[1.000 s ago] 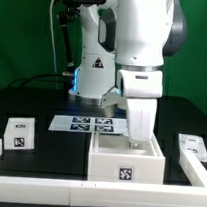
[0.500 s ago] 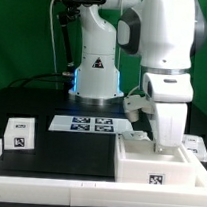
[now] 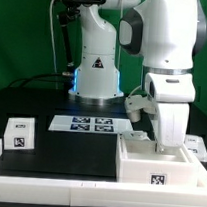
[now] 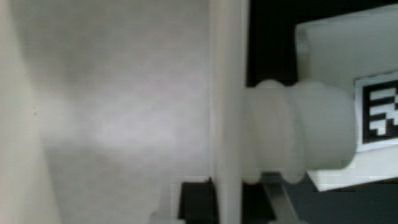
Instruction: Assemble cabinet
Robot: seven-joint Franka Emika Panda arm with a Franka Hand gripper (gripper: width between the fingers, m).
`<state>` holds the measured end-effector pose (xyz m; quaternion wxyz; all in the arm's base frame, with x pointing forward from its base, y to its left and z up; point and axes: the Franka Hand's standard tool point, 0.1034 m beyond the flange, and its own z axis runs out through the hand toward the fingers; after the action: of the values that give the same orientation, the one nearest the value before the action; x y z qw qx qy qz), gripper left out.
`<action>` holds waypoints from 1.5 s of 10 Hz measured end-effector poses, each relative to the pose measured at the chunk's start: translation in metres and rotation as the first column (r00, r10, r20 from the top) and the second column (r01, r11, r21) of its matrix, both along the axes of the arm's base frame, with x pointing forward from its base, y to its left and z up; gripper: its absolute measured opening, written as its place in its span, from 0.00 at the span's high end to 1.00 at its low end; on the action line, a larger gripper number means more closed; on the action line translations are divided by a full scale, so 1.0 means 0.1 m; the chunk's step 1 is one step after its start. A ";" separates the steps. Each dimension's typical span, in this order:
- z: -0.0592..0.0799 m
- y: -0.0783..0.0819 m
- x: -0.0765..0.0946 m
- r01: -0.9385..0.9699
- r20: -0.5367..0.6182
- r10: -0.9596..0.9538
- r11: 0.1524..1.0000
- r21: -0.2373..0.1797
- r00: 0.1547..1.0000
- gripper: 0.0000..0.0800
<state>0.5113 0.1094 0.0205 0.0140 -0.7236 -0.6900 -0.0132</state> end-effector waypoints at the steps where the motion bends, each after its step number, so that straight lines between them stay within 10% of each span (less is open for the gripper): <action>1: 0.00 0.04 0.03 -0.004 -0.004 0.004 1.000 -0.001 1.000 0.96; 6: 0.00 0.02 0.08 0.012 -0.002 -0.012 1.000 -0.002 1.000 0.96; 8: 0.01 0.01 0.08 0.016 0.000 -0.016 1.000 -0.002 1.000 0.82; 10: 0.13 0.00 0.08 0.036 0.019 -0.036 0.999 -0.002 0.999 0.35; 11: 0.18 -0.01 0.05 0.041 0.024 -0.041 0.999 -0.003 0.999 0.35; 12: 0.27 -0.02 0.02 0.070 0.032 -0.070 0.998 -0.004 0.997 0.13; 15: 0.50 -0.04 -0.21 0.175 0.059 -0.175 0.984 0.000 0.983 0.01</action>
Offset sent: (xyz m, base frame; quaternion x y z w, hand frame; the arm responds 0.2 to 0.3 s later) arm 0.0102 0.0125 -0.0012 0.0052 0.0017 -0.0056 1.0000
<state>0.4903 0.1059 0.0705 -0.0096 -0.7808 -0.6238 -0.0337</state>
